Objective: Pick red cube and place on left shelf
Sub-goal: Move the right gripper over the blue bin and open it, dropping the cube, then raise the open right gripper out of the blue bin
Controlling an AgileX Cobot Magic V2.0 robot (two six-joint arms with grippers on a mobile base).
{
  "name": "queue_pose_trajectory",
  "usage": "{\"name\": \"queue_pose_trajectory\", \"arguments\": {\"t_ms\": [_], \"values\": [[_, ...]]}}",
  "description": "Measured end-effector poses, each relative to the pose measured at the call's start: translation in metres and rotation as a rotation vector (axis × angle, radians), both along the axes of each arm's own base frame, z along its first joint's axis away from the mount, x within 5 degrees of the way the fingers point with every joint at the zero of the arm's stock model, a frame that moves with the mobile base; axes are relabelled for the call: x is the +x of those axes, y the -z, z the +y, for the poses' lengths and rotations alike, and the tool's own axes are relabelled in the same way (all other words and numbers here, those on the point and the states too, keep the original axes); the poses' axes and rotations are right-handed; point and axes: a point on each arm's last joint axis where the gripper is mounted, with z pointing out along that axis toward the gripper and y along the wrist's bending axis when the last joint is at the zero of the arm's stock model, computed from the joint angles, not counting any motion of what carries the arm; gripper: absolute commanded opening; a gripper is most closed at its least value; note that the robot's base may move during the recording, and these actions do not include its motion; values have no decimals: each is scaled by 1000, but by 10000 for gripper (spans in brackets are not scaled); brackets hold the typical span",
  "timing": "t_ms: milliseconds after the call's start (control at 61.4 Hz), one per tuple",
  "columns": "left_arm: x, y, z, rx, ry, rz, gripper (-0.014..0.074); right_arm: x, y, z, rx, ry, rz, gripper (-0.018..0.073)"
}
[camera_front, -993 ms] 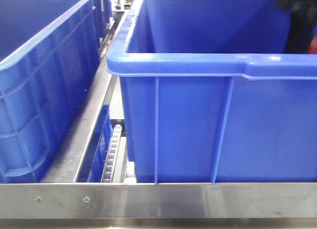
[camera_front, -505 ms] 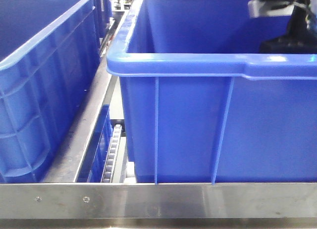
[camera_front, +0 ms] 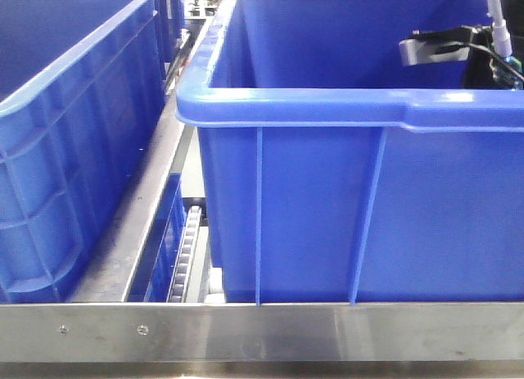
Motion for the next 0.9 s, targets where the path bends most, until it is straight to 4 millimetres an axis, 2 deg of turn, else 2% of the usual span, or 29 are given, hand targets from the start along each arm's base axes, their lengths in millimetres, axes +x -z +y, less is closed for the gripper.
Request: {"name": "queue_pose_trajectory", "arguments": {"t_ms": [114,228,407,505,651,814,896], "values": [[0,0,0,0,0,0,102,0,1,0,-2,0,8,484],[0,0,0,0,0,0,102,0,1,0,-3,-1,8,553],[0,0,0,0,0,0,102,0,1,0,-4,-4,8,564],[0,0,0,0,0,0,102,-2,-6,-1,1,-4,-13,561],[0,0,0,0,0,0,102,-12,-33,-3,18,-3,-95,561],[0,0,0,0,0,0,102,-32,-78,-7,48,-3,-241,559],[0,0,0,0,0,0,102,-44,-98,-9,62,-3,-307,515]]}}
